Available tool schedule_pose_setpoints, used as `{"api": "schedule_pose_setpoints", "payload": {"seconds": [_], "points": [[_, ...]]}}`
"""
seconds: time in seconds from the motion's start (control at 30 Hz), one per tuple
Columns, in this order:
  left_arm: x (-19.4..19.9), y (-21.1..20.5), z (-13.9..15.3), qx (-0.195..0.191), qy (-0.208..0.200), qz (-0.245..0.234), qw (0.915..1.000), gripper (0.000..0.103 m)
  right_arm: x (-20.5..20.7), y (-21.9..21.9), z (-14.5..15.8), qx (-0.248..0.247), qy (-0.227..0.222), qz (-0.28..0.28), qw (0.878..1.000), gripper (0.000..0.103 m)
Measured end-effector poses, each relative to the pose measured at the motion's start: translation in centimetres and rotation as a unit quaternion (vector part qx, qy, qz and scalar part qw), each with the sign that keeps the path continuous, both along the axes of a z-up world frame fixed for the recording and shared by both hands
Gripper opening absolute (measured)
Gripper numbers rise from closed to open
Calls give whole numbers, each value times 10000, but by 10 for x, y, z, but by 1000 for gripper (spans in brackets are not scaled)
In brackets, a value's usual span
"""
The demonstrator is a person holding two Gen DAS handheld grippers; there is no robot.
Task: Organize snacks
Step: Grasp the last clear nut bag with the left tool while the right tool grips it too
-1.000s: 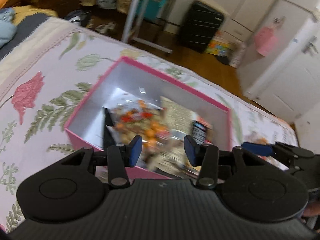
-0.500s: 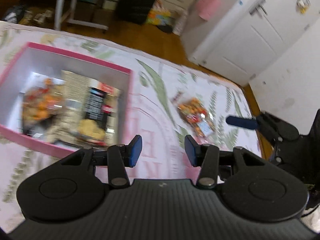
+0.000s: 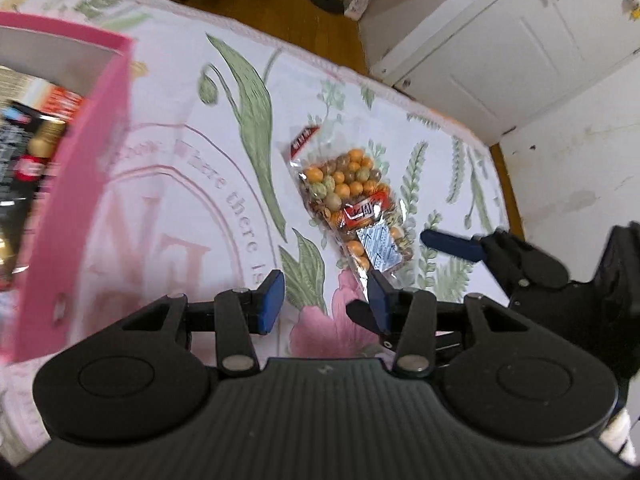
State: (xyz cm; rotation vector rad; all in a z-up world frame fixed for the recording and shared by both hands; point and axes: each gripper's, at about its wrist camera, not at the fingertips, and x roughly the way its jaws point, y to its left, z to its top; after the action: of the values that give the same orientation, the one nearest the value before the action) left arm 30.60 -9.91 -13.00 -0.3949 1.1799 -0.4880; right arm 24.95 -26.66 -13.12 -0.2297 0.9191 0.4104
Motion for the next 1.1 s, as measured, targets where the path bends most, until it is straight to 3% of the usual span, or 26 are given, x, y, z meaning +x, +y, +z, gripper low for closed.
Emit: {"api": "schedule_pose_setpoints", "payload": {"seconds": [0.23, 0.4, 0.5, 0.63, 0.73, 0.83, 0.87, 1.1], "points": [[27, -40, -52, -198, 21, 215, 9996, 42, 12, -1, -54, -1078, -476, 62, 9930, 97], [37, -49, -73, -201, -97, 141, 9997, 42, 16, 2, -64, -1476, -824, 55, 9856, 101], [39, -55, -83, -114, -147, 48, 9998, 42, 21, -6, -69, -1291, -822, 70, 9882, 103], [40, -60, -86, -226, -298, -47, 9993, 42, 39, -33, -72, -382, -332, -224, 9985, 103], [43, -58, -89, -400, -256, 54, 9989, 41, 50, -52, -79, 316, 20, -608, 9976, 103], [44, -58, -93, -578, -236, 122, 9980, 41, 48, -45, -78, 173, -39, -696, 9974, 103], [45, -59, -93, -593, -241, 106, 9979, 40, 48, -42, -76, 194, -8, -744, 9970, 97], [48, -59, -87, -497, -154, -131, 9986, 39, 46, -27, -68, 95, 265, -1001, 9946, 87]]}}
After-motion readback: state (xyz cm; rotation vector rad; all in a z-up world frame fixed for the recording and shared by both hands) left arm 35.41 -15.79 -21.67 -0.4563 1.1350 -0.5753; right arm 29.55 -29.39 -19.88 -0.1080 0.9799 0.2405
